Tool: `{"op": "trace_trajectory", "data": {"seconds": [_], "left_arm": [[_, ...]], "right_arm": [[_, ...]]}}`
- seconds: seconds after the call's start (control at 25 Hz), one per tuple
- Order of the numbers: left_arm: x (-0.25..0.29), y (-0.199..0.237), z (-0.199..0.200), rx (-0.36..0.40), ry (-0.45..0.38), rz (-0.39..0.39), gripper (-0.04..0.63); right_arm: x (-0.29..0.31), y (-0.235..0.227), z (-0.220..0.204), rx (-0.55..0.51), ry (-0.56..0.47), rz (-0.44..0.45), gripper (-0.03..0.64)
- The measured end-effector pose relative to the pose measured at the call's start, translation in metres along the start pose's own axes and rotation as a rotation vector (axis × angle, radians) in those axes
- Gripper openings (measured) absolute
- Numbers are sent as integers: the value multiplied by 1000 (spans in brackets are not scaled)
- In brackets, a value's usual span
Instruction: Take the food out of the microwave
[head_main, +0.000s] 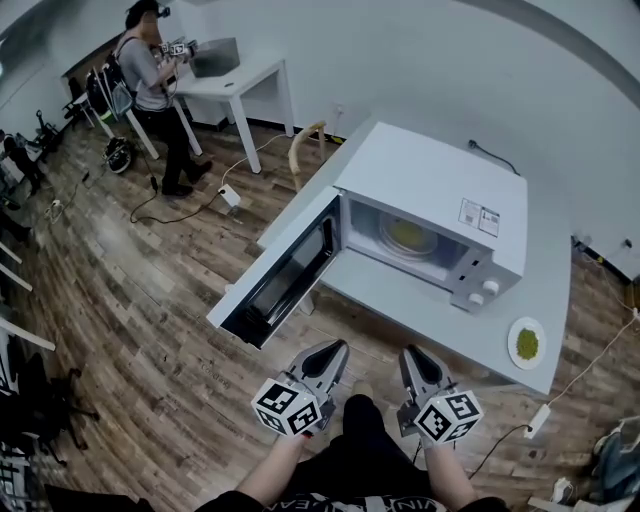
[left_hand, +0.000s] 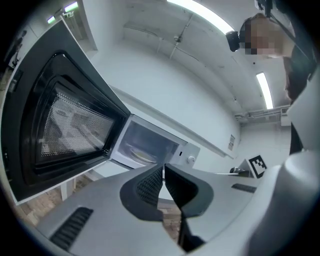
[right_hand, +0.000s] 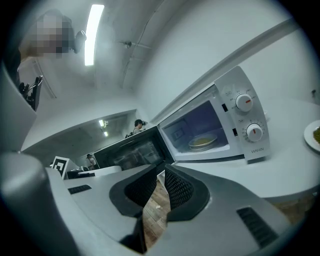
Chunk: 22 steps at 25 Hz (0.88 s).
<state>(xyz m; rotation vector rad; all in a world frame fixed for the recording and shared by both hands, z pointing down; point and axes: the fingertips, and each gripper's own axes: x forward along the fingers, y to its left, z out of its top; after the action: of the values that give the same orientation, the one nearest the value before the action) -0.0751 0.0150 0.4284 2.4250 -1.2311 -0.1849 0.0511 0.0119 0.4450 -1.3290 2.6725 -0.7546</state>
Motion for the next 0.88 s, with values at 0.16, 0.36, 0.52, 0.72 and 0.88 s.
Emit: {"op": "trace_trajectory", "data": {"seconds": [0.16,0.36,0.52,0.72,0.88], "left_arm": [[18,10,5,3,0,1,20],[48,13,6,2,14,-20,20],[72,22,8,-5,28,-25,20],[106,31,12,0,42,-40,20],[134,35,14,13,58,-60,20]], "right_arm": [[19,-16,10,1,-6,-19,64],[39,-47,16,36,4,-78,64],[57,-68,24,48,3,-109,64],[82,-88,37,-18,13,-122,64],[102,-105,46,4,0,-148,64]]}}
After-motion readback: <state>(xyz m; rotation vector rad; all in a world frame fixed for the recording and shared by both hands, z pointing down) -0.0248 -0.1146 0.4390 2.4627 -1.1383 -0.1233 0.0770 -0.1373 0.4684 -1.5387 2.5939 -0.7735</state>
